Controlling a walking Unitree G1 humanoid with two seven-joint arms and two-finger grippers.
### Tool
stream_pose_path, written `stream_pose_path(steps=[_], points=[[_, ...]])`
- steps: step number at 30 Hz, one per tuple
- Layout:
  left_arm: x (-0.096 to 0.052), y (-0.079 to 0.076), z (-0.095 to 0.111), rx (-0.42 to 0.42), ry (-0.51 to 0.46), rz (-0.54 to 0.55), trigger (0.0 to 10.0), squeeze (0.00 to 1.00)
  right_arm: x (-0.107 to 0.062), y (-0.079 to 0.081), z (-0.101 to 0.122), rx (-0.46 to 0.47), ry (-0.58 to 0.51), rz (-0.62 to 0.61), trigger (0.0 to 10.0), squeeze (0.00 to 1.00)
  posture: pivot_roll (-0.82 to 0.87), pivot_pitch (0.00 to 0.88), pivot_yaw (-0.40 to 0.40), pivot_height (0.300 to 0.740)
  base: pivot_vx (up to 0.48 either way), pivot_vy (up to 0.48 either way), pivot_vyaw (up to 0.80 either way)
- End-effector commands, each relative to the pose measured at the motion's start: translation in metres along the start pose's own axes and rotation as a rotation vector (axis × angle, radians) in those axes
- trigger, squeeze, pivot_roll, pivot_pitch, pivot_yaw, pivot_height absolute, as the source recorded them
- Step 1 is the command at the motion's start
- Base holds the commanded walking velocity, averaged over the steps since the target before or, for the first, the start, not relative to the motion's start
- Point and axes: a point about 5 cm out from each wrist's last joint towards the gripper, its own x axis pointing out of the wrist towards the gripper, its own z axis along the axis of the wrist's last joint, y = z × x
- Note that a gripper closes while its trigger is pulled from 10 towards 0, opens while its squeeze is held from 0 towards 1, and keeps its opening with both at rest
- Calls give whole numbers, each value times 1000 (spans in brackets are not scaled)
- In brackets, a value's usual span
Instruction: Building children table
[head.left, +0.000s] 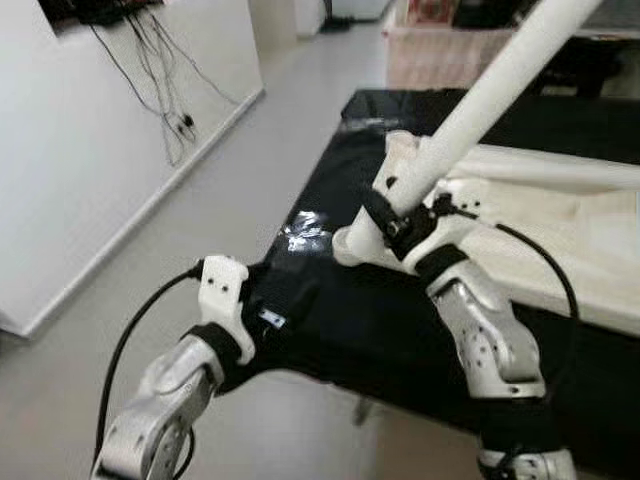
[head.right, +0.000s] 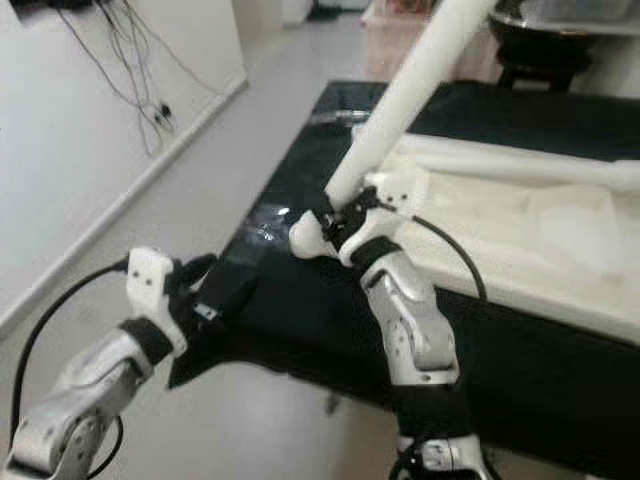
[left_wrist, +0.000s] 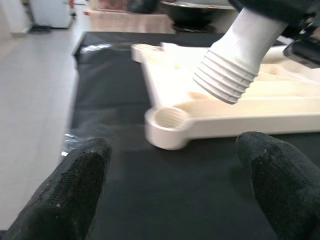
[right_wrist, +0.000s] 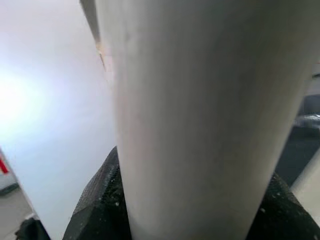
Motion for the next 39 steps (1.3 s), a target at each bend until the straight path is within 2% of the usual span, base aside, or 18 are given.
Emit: stream_pose_path(steps=[1,13,17,20,24,26,27,28,29,30,32,36,39], points=[[-5,5,-4,1,28,21,10000,0,3,12,-1,13,-9,52,10000,0,-32,133,60,740,345,0,0],[-6,3,-8,-6,46,15,10000,0,5,12,4,8,-3,98,10000,0,-27,135,60,740,245,0,0],[-9,0,-13,-26,75,0,10000,0,6,16,5,-12,13,168,10000,0,-21,144,55,740,0,0,-800],[-14,-3,-21,-26,115,-11,10000,0,7,22,6,-45,31,253,10000,0,-19,152,53,740,0,0,-533],[-18,-3,-25,-7,136,7,10000,0,7,26,4,-75,51,303,10000,0,-17,157,53,740,0,0,0],[-24,0,-32,20,165,50,10000,0,5,35,1,-117,85,401,10000,0,-16,165,50,740,0,0,0],[-24,0,-32,20,165,50,10000,0,5,35,1,-117,85,401,10000,0,-16,165,50,740,0,0,0],[-27,1,-33,12,170,87,10000,0,3,41,-2,-144,115,486,10000,0,-12,174,46,740,0,0,0],[-27,1,-33,12,170,87,10000,0,3,41,-2,-144,115,486,10000,0,-12,174,46,740,0,0,0],[-31,0,-35,-1,178,111,10000,0,0,46,-6,-183,142,558,10000,0,-4,182,40,740,0,0,800],[-40,-6,-38,-28,198,116,10000,0,-2,51,-9,-199,172,650,10000,0,-2,187,36,740,0,0,800],[-48,-14,-39,-24,218,92,10000,0,1,46,-10,-180,184,649,10000,0,12,209,25,740,0,0,400],[-52,-24,-38,14,225,38,10000,0,10,28,-14,-190,215,578,10000,0,20,226,24,740,0,0,0]])
